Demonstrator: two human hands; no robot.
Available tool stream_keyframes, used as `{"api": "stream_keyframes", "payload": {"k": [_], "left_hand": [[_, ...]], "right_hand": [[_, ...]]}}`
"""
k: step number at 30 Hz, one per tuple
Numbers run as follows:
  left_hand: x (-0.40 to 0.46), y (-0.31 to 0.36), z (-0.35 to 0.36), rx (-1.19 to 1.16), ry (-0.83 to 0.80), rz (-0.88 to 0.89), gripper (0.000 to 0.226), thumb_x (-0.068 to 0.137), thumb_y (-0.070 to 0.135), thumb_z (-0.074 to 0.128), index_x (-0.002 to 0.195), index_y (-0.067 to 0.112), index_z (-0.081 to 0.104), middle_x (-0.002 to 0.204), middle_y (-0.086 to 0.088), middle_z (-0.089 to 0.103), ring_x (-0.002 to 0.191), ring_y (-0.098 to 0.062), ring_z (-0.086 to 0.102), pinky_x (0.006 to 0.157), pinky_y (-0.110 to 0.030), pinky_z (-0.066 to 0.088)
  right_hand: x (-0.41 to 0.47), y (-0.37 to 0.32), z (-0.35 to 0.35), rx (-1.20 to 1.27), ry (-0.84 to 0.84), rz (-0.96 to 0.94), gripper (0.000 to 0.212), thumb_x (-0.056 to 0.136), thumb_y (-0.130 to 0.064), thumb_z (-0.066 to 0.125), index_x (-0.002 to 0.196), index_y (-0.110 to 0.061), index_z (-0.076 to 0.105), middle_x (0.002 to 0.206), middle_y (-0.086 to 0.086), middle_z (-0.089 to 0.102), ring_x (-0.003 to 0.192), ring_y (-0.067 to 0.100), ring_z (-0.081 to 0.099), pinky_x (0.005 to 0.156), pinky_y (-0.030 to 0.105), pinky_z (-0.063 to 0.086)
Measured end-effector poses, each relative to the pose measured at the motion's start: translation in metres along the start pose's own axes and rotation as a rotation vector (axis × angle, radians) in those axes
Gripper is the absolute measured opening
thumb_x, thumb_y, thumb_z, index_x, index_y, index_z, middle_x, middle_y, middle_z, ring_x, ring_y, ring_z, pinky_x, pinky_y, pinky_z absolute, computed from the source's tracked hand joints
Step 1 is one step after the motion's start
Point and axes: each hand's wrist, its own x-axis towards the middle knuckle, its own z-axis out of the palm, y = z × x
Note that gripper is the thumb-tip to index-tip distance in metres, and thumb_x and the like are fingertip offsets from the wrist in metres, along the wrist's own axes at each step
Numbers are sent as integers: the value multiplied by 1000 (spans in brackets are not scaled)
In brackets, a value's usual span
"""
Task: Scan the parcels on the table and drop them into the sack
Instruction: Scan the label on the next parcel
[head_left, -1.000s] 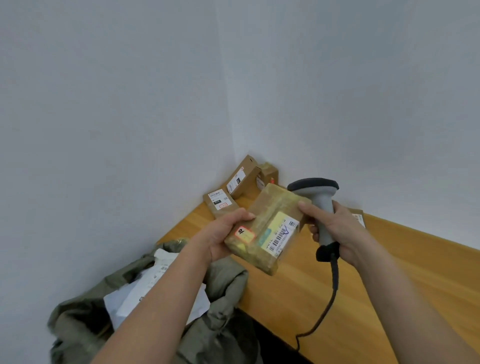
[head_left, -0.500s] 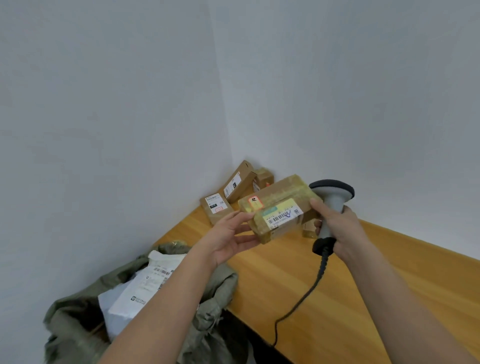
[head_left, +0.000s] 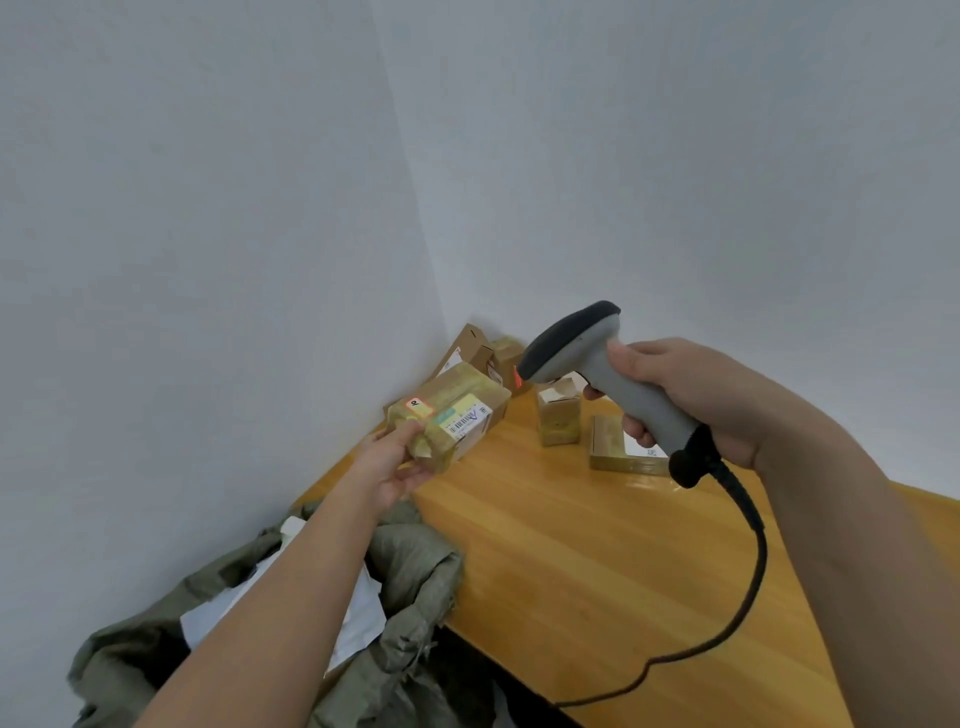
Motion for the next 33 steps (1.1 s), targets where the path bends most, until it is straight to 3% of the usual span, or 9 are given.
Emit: {"api": "stream_keyframes", "payload": {"k": [3, 7, 10, 23, 29, 33], "left_hand": [[4, -1, 0, 20, 16, -12, 36, 90, 11, 66, 124, 4, 56, 95, -17, 69, 81, -28, 68, 65, -42, 57], [12, -4, -2, 31, 52, -28, 45, 87, 12, 70, 127, 3, 53, 103, -19, 68, 86, -31, 68, 60, -41, 58], [17, -6, -3, 36, 54, -30, 49, 86, 12, 71, 130, 3, 51, 108, -20, 67, 86, -31, 68, 55, -40, 58], [21, -15, 4, 103, 42, -55, 57, 82, 12, 74, 133, 11, 50, 109, -18, 69, 89, -32, 69, 63, -43, 59], [18, -19, 0, 133, 77, -22, 60, 81, 13, 75, 133, 6, 47, 110, -18, 69, 87, -30, 70, 57, -42, 59], [10, -28, -27, 113, 192, -7, 58, 82, 11, 74, 130, 1, 44, 110, -21, 67, 83, -31, 71, 54, -42, 58]], "right_hand": [[-8, -10, -3, -35, -14, -48, 42, 97, -45, 48, 112, -9, 63, 112, 30, 63, 63, 22, 55, 61, 35, 50], [-12, -15, -6, -11, 15, -95, 38, 99, -41, 48, 112, -8, 62, 111, 19, 67, 55, 16, 54, 55, 32, 48], [-12, -14, -10, -34, 27, -100, 39, 99, -42, 48, 112, -8, 62, 110, 21, 67, 55, 17, 53, 55, 32, 46], [-22, -13, -27, -57, 29, -138, 37, 98, -41, 48, 112, -10, 62, 101, 10, 70, 55, 18, 53, 55, 32, 47], [-17, -4, -27, 111, 27, -97, 39, 94, -42, 56, 110, -8, 65, 102, 15, 72, 54, 16, 53, 52, 30, 47], [7, 14, -8, 258, 2, 13, 28, 86, -21, 71, 107, -5, 63, 102, 15, 73, 51, 9, 53, 48, 22, 49]]}}
